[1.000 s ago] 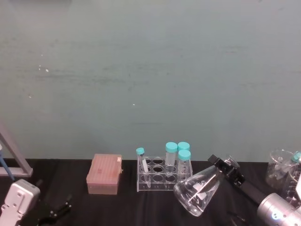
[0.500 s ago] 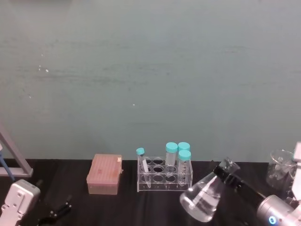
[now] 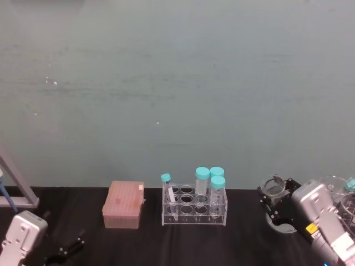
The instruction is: Pick up the beaker with the right gripper, shake it three times, and then put it down.
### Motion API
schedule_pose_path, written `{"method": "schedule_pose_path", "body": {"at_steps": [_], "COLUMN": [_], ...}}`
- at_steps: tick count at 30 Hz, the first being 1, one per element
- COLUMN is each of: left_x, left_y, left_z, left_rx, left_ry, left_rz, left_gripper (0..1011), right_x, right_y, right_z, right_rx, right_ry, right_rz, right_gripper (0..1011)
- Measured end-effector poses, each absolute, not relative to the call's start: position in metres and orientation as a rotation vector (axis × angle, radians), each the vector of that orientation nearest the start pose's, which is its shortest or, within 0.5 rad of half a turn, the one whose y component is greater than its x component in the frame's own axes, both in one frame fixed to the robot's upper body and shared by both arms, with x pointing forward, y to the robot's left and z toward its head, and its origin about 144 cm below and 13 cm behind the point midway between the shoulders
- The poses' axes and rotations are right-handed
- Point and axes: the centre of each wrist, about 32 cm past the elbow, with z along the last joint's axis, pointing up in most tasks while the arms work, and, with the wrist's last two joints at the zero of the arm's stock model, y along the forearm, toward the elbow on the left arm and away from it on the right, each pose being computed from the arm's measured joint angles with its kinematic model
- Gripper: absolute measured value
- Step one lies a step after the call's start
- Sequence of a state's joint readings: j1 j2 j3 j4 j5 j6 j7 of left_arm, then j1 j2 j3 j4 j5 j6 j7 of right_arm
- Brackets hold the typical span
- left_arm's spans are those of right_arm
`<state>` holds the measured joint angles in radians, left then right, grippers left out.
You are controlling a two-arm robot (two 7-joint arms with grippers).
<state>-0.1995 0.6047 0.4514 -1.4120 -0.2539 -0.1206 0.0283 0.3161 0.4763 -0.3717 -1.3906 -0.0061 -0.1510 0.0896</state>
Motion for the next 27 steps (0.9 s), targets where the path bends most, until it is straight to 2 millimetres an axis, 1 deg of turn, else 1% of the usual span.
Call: {"method": "schedule_pose_path", "body": {"at_steps": [2, 4, 5, 10, 17, 20, 24, 27], "left_x": [0.489, 0.489, 0.489, 0.489, 0.489, 0.489, 0.489, 0.489], "left_y": [0.310, 0.310, 0.310, 0.310, 0.310, 0.310, 0.310, 0.310], "left_z": [1.140, 1.140, 1.140, 1.140, 1.140, 1.140, 1.140, 1.140], "left_rx": [0.304, 0.304, 0.304, 0.304, 0.304, 0.304, 0.304, 0.304], "left_ry": [-0.285, -0.285, -0.285, -0.285, -0.285, -0.285, -0.285, -0.285], "left_rz": [1.248, 1.248, 1.248, 1.248, 1.248, 1.248, 1.248, 1.248], "left_gripper": [1000, 1000, 1000, 1000, 1000, 1000, 1000, 1000], "right_x": [0.531, 0.532, 0.533, 0.534, 0.536, 0.537, 0.536, 0.532], "right_y": [-0.289, -0.291, -0.293, -0.297, -0.300, -0.301, -0.300, -0.296], "right_z": [1.181, 1.180, 1.178, 1.175, 1.173, 1.172, 1.175, 1.179], "right_rx": [-0.337, -0.369, -0.395, -0.454, -0.504, -0.509, -0.473, -0.404], "right_ry": [-0.647, -0.714, -0.775, -0.888, -0.986, -1.000, -0.933, -0.776], "right_rz": [-1.154, -1.149, -1.143, -1.125, -1.103, -1.100, -1.100, -1.098], "right_gripper": [452, 452, 452, 452, 452, 452, 452, 452]}}
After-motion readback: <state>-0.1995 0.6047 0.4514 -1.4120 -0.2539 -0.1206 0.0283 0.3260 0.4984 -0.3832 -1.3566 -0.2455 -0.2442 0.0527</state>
